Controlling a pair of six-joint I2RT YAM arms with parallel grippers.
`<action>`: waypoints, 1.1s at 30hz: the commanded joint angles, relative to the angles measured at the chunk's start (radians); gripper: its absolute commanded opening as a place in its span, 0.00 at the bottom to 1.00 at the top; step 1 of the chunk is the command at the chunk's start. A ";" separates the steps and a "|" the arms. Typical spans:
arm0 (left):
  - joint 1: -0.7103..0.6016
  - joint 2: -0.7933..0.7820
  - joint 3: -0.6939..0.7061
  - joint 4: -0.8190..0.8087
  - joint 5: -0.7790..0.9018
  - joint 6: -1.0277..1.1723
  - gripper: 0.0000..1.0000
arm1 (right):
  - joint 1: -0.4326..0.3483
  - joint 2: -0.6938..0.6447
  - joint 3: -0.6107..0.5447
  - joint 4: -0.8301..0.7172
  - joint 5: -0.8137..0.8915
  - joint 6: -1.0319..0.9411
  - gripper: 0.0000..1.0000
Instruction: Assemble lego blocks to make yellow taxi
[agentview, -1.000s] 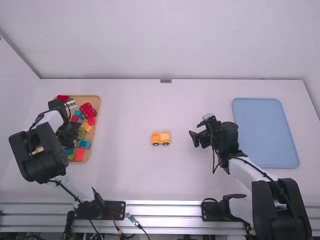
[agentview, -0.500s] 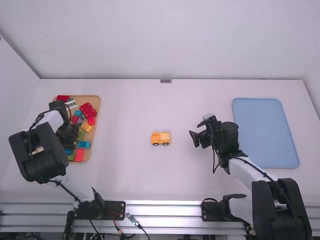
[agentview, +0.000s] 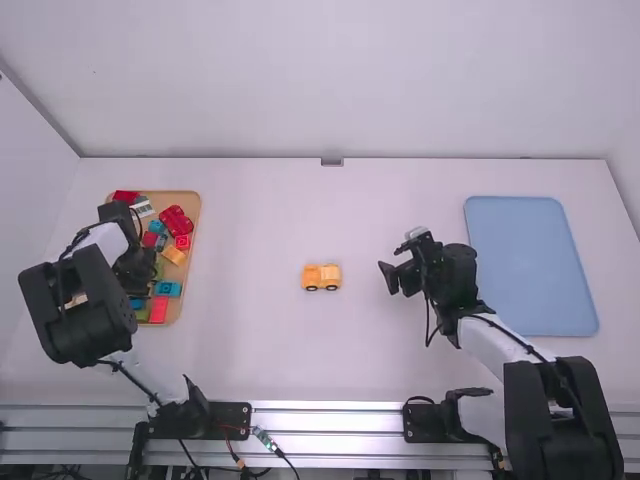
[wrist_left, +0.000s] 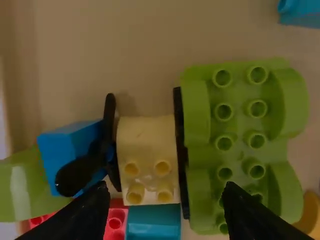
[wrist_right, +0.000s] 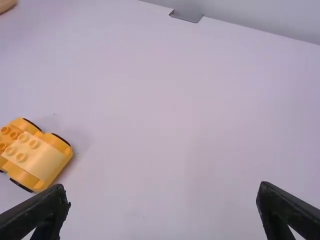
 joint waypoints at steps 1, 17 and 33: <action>-0.002 0.002 -0.009 0.030 -0.003 0.063 0.61 | -0.002 -0.015 -0.008 -0.003 0.002 0.003 0.99; 0.000 0.014 -0.032 0.180 0.019 0.212 0.68 | -0.002 -0.015 -0.008 -0.003 0.002 0.003 0.99; -0.001 0.014 -0.102 0.389 0.019 0.212 0.67 | -0.002 -0.015 -0.008 -0.003 0.002 0.004 0.99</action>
